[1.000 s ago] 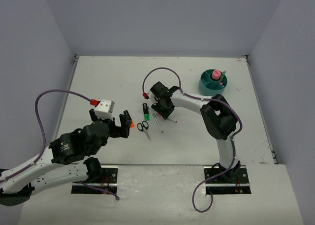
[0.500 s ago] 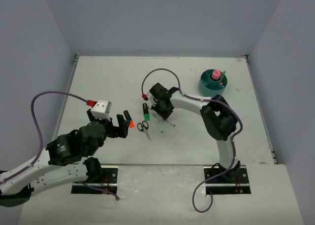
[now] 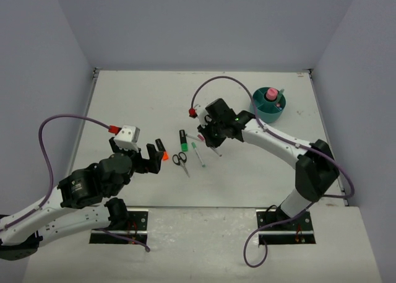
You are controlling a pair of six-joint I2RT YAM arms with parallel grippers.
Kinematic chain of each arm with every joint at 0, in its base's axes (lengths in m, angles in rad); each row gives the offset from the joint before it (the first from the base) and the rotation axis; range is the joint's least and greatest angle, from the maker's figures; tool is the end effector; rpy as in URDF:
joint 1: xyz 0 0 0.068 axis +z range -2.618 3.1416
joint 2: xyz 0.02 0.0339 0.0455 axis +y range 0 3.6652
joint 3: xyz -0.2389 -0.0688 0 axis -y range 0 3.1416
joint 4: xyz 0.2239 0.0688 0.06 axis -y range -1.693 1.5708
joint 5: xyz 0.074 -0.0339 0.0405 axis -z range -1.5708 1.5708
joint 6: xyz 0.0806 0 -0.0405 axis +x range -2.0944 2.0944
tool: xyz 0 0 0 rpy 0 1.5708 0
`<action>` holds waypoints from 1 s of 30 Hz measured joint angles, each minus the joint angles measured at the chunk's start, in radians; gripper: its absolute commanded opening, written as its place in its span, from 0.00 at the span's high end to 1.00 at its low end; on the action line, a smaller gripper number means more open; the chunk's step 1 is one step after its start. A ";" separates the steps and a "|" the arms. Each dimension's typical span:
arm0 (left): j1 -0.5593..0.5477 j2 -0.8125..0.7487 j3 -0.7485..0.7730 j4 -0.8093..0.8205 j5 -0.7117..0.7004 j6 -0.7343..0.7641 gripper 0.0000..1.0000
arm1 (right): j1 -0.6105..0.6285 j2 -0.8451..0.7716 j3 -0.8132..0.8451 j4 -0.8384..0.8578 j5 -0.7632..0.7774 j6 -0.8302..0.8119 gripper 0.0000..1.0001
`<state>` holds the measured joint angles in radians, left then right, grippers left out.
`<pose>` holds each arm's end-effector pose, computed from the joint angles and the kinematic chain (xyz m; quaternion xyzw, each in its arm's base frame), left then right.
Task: Sort the stationery into containers
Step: Pick up the pen from the center of the board, then place the pen in the storage box.
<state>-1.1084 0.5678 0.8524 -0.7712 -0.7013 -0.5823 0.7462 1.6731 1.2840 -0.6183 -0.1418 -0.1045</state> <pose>0.1074 -0.0989 0.2990 0.0381 0.8229 -0.1673 0.5416 0.2540 0.2503 0.1917 -0.4133 0.8647 0.1520 0.2417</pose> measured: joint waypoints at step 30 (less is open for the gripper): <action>0.000 -0.025 0.000 0.005 0.017 0.001 0.00 | -0.420 -0.224 -0.027 0.513 0.464 0.362 1.00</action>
<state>-1.1084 0.5430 0.8524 -0.7664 -0.6840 -0.5816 0.3258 1.4490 1.2570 -0.1052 0.3217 0.2579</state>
